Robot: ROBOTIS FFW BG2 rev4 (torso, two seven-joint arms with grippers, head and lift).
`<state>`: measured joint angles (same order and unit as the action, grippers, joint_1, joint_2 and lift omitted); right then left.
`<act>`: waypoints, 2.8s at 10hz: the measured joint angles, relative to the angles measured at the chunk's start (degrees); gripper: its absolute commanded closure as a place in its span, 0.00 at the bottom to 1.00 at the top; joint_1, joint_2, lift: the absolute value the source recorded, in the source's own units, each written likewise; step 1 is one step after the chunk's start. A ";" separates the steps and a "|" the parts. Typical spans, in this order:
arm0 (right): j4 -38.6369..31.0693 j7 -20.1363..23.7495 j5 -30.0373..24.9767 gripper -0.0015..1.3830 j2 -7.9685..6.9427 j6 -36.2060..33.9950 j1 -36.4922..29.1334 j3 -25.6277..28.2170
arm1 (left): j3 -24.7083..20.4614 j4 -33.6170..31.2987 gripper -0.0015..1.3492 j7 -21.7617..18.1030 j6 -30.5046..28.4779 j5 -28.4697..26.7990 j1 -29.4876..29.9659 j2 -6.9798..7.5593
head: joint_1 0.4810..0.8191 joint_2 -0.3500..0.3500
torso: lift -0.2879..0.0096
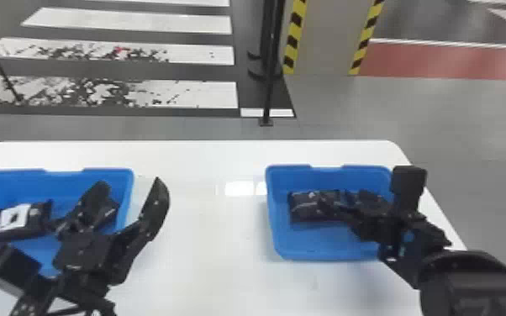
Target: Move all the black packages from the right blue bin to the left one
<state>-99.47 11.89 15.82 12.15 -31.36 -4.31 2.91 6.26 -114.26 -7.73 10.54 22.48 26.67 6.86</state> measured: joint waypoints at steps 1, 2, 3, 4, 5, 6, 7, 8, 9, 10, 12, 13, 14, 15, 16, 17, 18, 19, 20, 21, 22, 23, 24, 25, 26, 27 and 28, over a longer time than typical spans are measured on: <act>1.33 0.01 -0.25 0.08 0.00 -0.29 1.13 -0.37 | -0.07 0.00 0.08 -0.02 0.02 0.13 0.03 0.00 | 0.63 0.37 | 0.45; 2.20 0.01 0.27 0.14 -0.01 -0.92 1.90 -0.74 | -0.11 0.00 0.08 -0.32 0.05 0.50 0.10 0.00 | 0.63 0.37 | 0.45; 2.54 0.20 0.74 0.23 -0.01 -2.17 2.33 -1.11 | -0.19 0.00 0.08 -0.50 0.12 0.97 0.23 0.00 | 0.63 0.38 | 0.45; 3.31 1.30 1.20 0.32 -0.01 -3.91 2.81 -1.27 | -0.36 0.00 0.08 -1.00 -0.12 1.30 0.31 0.00 | 0.63 0.39 | 0.45; 5.30 3.10 1.55 0.44 0.10 -5.10 3.72 -1.56 | -0.71 -0.01 0.08 -1.43 -0.63 1.54 0.33 -0.08 | 0.63 0.40 | 0.45; 6.31 3.37 1.81 0.53 0.22 -6.26 4.16 -1.94 | -1.13 -0.01 0.08 -1.75 -1.23 1.63 0.33 -0.16 | 0.63 0.41 | 0.45; 6.50 3.33 2.40 0.75 0.25 -7.26 4.19 -2.06 | -1.42 -0.01 0.08 -1.96 -1.64 1.73 0.39 -0.23 | 0.63 0.41 | 0.45; 6.03 3.06 3.14 0.82 0.25 -7.64 3.96 -2.09 | -1.54 -0.01 0.08 -2.10 -1.81 1.82 0.45 -0.29 | 0.63 0.42 | 0.45; 4.65 2.03 4.78 0.82 0.18 -7.69 3.24 -2.12 | -1.57 -0.01 0.08 -2.19 -1.91 1.86 0.46 -0.31 | 0.63 0.42 | 0.45; 3.58 1.63 7.03 0.82 0.08 -6.94 2.46 -2.13 | -1.54 -0.01 0.08 -2.17 -1.89 1.92 0.44 -0.33 | 0.63 0.43 | 0.45; 2.45 1.82 10.66 0.82 0.04 -4.85 1.84 -2.12 | -1.28 -0.07 0.08 -1.82 -0.71 1.89 0.29 -0.35 | 0.63 0.46 | 0.45; 1.90 3.30 12.37 0.82 0.08 -4.10 1.84 -2.08 | -1.05 -0.22 0.08 -1.56 0.09 2.04 0.20 -0.35 | 0.63 0.47 | 0.45; 0.26 4.59 14.32 0.82 0.21 -3.51 1.80 -2.06 | -0.92 -0.37 0.07 -1.27 1.15 2.50 0.00 -0.39 | 0.63 0.49 | 0.45; -2.19 5.45 17.49 0.82 0.31 -2.62 1.38 -2.16 | -0.95 -0.41 0.09 -1.23 1.64 3.52 -0.24 -0.43 | 0.63 0.51 | 0.45; -3.90 6.32 22.56 0.82 0.55 -1.52 0.99 -3.06 | -1.12 -0.43 0.14 -1.23 1.89 4.28 -0.35 -0.45 | 0.63 0.55 | 0.45; -5.52 7.19 28.05 0.82 0.99 -0.81 0.49 -4.64 | -1.03 -0.43 0.18 -1.23 2.09 4.70 -0.41 -0.44 | 0.63 0.60 | 0.45; -7.29 8.06 32.91 0.82 1.42 -0.60 0.04 -6.31 | -0.34 -0.43 0.18 -1.23 2.39 5.37 -0.59 -0.35 | 0.63 0.63 | 0.45; -8.14 9.21 37.27 0.82 1.77 -0.53 0.12 -8.18 | 0.81 -0.42 0.18 -1.23 2.70 6.61 -0.84 -0.14 | 0.63 0.66 | 0.45; -8.19 10.15 41.03 0.82 2.04 -0.46 0.76 -10.26 | 2.04 -0.42 0.18 -1.23 2.83 7.78 -1.21 0.08 | 0.63 0.69 | 0.45; -7.86 10.72 43.96 0.82 2.33 -0.43 1.50 -12.31 | 3.00 -0.42 0.18 -1.23 2.83 8.19 -1.49 0.30 | 0.63 0.72 | 0.45; -7.66 11.00 45.83 0.82 2.59 -0.41 2.17 -14.01 | 3.75 -0.42 0.18 -1.23 2.73 8.35 -1.66 0.46 | 0.63 0.73 | 0.45; -7.48 11.11 46.73 0.82 2.75 -0.28 2.68 -15.37 | 4.42 -0.42 0.18 -1.25 2.70 8.67 -1.82 0.60 | 0.63 0.74 | 0.45; -7.22 11.14 47.27 0.82 2.91 -0.14 3.05 -16.56 | 5.18 -0.42 0.18 -1.31 2.78 9.13 -1.97 0.81 | 0.63 0.75 | 0.45; -6.90 11.21 47.65 0.82 3.05 -0.01 3.38 -17.76 | 5.92 -0.42 0.18 -1.32 2.74 9.57 -2.10 0.98 | 0.63 0.75 | 0.45; -6.45 11.27 48.13 0.82 3.20 0.09 3.71 -18.95 | 6.51 -0.42 0.24 -1.32 2.59 9.85 -2.26 1.09 | 0.63 0.76 | 0.45; -6.16 11.33 48.54 0.82 3.29 0.20 3.85 -19.83 | 6.94 -0.42 0.60 -1.32 2.46 9.98 -2.42 1.18 | 0.63 0.76 | 0.45; -6.09 11.40 48.72 0.82 3.31 0.52 3.88 -20.19 | 7.16 -0.42 0.92 -1.25 1.76 9.89 -2.48 1.22 | 0.63 0.76 | 0.45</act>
<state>-105.56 23.29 64.54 15.46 -30.84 -0.43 -17.28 13.42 -114.68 -8.98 12.30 32.36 24.19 8.08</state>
